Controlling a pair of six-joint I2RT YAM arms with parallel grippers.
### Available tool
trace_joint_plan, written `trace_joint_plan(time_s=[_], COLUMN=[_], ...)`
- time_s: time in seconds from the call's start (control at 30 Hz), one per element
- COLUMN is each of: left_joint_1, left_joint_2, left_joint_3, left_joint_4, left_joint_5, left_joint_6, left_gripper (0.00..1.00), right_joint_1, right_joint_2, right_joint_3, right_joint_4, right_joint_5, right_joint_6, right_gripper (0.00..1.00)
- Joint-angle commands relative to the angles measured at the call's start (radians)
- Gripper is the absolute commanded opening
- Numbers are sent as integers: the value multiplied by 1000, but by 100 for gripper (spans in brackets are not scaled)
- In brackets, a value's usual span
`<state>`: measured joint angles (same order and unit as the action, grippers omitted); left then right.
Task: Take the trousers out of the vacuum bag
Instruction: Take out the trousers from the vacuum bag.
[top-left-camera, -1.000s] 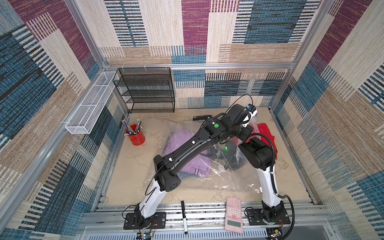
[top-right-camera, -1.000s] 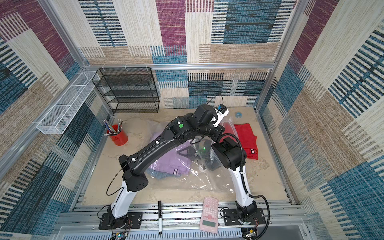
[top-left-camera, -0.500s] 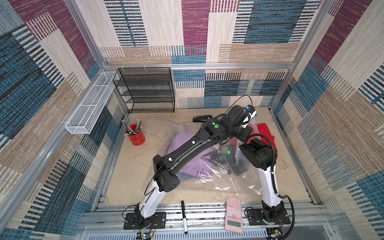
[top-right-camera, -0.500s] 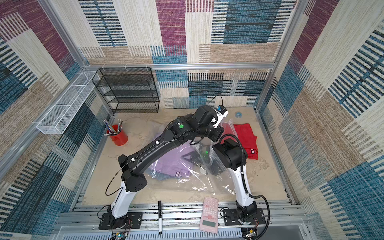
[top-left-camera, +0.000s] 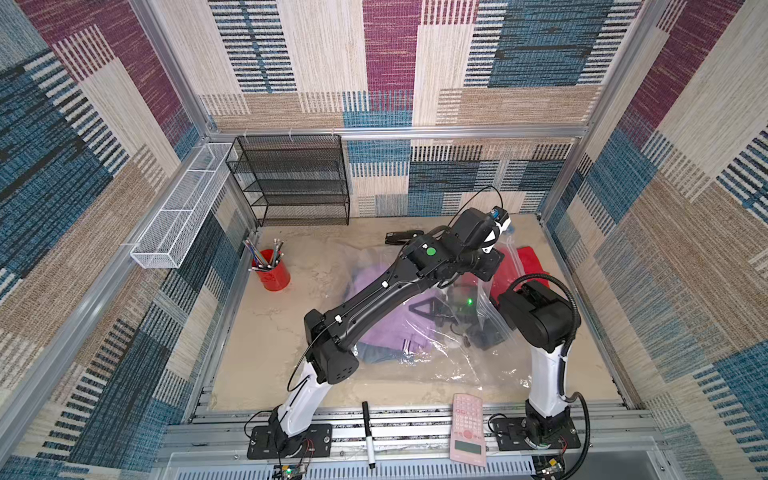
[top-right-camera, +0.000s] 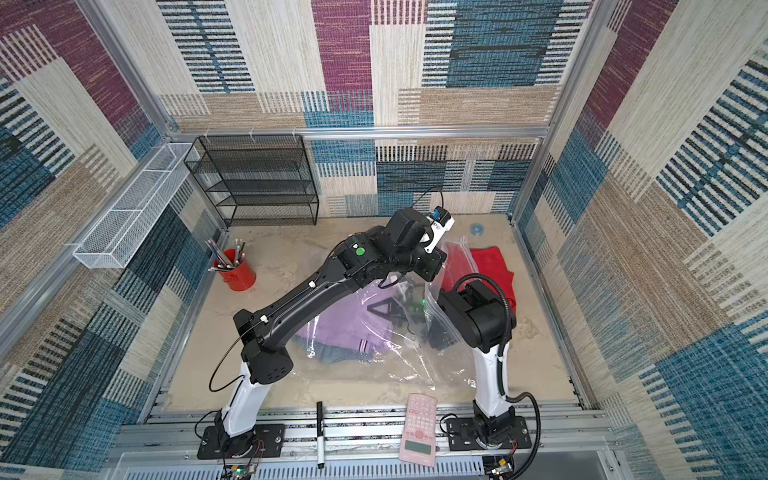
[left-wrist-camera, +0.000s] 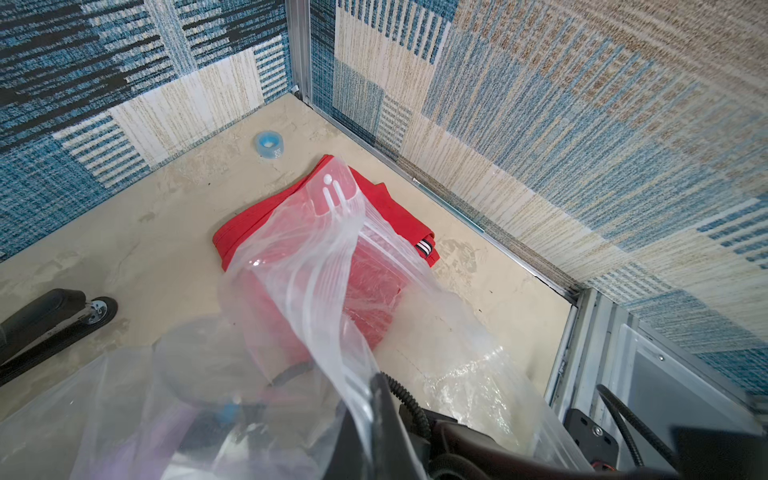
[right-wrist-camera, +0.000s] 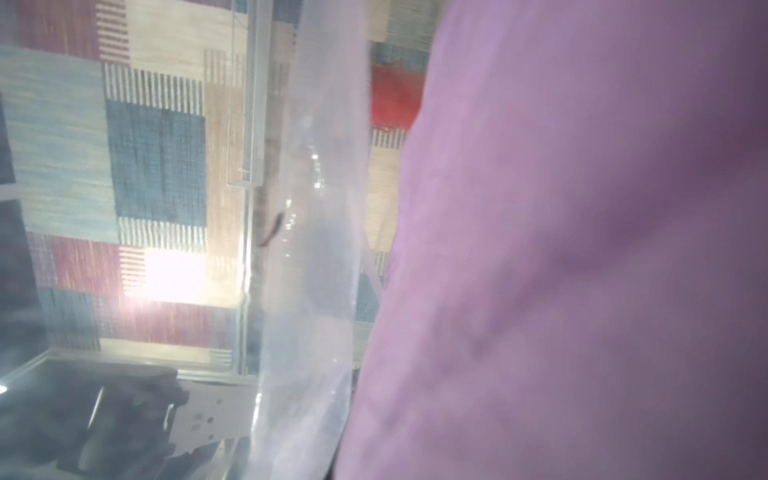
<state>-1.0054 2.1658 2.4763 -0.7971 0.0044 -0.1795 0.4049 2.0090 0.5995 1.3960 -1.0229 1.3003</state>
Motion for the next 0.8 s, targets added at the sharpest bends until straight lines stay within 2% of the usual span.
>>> trace_joint_plan(time_s=[0.0,0.1,0.27,0.47,0.57,0.77], left_joint_1=[2,6,28,47,59,71], left_joint_2=[-4,-10,-24,-48,-70,-109], left_joint_3=[3,-10,-61,-121,-163,-213], left_joint_4=[8,2,28,60,89,116], left_joint_5=[-26,-42,-29,-27,-14,-22], left_joint_6=[38,48,25,17,6,9], left_gripper=[0,0,0,0,0,0], right_joint_1=[-13,-48,-115,-145,-178,-231], right_joint_2=[-71,-145,-241,-390,-442,-535], right_joint_3=[3,-12,-43,-40,-56,-116], right_joint_4=[-83,-266,-412,-619,-661,-622], right_joint_5=[13,46,58,79,82,47], right_joint_6=[-132,-244,-322,-451,-475,-468], right_gripper=[0,0,0,0,0,0])
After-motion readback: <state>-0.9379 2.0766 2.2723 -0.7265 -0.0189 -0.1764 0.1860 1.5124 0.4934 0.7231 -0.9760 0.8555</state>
